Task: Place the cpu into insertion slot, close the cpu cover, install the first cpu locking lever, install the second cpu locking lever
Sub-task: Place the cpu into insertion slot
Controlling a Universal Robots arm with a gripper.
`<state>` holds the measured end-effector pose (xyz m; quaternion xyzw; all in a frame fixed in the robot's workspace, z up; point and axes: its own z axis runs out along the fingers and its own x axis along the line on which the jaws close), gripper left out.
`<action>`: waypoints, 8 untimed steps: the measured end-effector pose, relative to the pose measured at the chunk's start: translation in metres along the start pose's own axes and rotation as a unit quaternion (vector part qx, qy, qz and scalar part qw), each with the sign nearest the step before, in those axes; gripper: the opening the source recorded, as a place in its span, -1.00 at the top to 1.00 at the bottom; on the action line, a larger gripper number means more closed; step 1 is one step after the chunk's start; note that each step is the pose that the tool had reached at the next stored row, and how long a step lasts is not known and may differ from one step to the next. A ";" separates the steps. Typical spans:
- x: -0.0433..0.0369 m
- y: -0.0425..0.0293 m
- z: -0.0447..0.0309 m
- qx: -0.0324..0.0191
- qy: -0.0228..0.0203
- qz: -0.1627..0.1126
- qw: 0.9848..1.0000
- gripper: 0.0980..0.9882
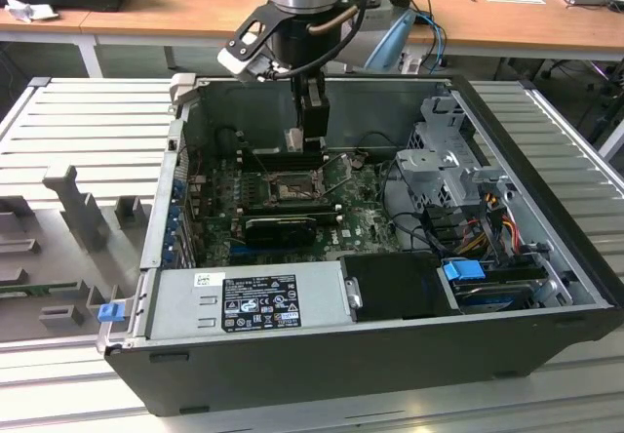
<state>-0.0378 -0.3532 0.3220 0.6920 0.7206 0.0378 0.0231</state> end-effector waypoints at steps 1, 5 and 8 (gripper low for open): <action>0.0003 -0.0009 0.0035 0.000 0.000 0.000 1.000 0.04; 0.0016 -0.0023 0.0118 0.000 -0.001 0.000 1.000 0.04; 0.0024 -0.0030 0.0193 0.000 -0.001 0.000 1.000 0.04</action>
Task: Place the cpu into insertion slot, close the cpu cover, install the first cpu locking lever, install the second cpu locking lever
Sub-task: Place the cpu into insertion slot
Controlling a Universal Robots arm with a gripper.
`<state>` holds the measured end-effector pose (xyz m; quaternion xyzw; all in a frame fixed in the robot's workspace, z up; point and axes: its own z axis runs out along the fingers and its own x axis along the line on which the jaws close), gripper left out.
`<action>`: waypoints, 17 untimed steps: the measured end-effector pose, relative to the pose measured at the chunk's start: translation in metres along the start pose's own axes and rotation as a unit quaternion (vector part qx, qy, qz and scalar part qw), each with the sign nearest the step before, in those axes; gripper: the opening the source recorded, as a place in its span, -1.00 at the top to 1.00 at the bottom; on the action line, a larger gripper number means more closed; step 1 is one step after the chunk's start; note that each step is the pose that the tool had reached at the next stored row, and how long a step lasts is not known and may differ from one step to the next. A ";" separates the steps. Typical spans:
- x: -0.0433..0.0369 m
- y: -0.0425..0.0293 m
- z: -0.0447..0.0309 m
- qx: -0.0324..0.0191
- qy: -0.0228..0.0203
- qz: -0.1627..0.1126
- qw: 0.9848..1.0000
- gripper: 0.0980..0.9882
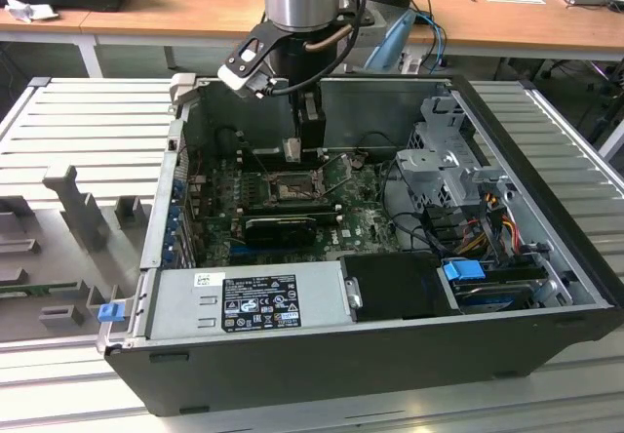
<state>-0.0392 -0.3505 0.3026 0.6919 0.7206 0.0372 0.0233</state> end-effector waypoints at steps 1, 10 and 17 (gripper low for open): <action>0.0002 -0.0001 0.0014 0.000 0.000 0.000 1.000 0.04; 0.0061 -0.0004 0.0075 0.001 -0.001 0.000 1.000 0.04; 0.0102 -0.0018 0.0255 0.002 -0.003 0.000 1.000 0.04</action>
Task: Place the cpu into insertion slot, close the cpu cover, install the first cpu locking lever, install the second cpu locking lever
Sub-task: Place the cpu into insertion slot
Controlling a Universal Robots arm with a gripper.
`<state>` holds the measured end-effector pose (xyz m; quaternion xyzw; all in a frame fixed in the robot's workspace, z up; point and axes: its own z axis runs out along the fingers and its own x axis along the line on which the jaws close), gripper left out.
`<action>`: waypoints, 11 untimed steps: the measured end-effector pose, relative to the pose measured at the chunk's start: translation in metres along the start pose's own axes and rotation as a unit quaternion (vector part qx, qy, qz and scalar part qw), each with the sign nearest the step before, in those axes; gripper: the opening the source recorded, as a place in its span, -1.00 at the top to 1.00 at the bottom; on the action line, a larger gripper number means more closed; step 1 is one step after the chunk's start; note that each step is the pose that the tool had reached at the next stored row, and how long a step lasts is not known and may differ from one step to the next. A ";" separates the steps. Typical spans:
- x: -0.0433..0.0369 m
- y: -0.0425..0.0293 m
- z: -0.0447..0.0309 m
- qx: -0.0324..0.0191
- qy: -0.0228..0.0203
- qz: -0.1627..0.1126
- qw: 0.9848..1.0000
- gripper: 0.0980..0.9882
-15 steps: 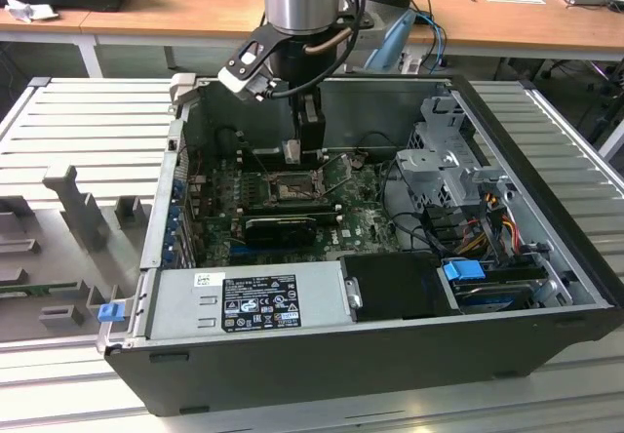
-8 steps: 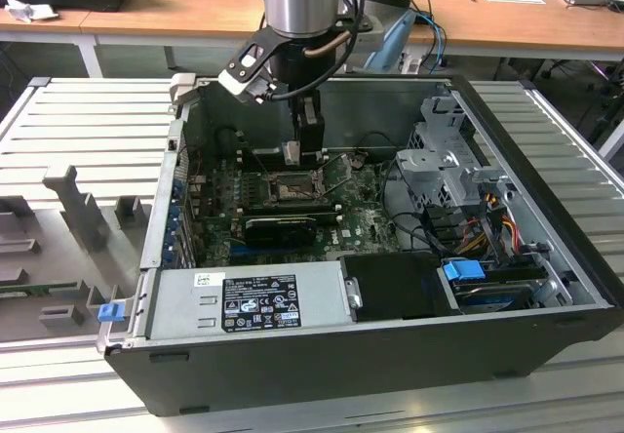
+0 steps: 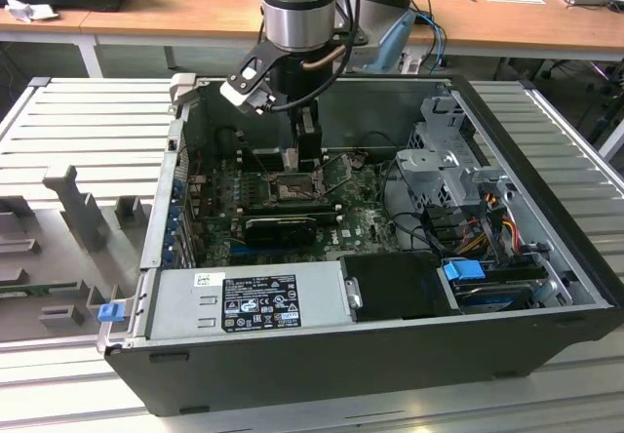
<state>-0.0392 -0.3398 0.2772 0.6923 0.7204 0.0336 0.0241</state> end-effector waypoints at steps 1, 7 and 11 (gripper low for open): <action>0.0003 -0.0002 0.0019 0.000 0.000 0.000 1.000 0.04; 0.0034 -0.0018 0.0190 0.000 0.000 0.000 1.000 0.04; 0.0079 -0.0028 0.0334 0.000 0.000 0.002 1.000 0.04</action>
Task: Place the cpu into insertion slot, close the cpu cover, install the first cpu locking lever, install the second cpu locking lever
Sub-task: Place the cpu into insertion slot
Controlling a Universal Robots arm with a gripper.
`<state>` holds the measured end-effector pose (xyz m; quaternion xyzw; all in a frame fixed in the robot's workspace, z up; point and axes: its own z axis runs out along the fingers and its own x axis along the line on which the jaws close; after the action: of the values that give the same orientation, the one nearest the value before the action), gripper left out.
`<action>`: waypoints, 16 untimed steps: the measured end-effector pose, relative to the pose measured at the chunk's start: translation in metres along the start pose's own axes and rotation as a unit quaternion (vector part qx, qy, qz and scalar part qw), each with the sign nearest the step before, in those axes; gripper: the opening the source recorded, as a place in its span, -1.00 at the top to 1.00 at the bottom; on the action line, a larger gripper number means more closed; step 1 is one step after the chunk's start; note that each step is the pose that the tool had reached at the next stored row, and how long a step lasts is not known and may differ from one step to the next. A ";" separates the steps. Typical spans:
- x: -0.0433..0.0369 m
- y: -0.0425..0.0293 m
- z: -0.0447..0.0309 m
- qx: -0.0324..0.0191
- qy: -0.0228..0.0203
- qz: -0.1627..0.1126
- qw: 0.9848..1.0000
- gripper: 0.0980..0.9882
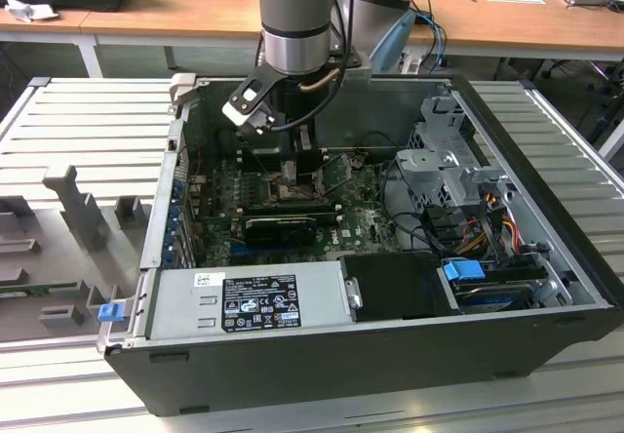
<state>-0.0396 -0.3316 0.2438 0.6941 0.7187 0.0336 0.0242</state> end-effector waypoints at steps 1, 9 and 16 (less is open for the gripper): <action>0.0004 -0.0005 0.0030 0.000 0.000 0.003 1.000 0.04; 0.0083 -0.0056 0.0155 0.000 -0.001 0.003 1.000 0.04; 0.0135 -0.0066 0.0303 0.000 -0.002 0.019 1.000 0.04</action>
<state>-0.0442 -0.3178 0.2132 0.7077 0.7053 0.0326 0.0253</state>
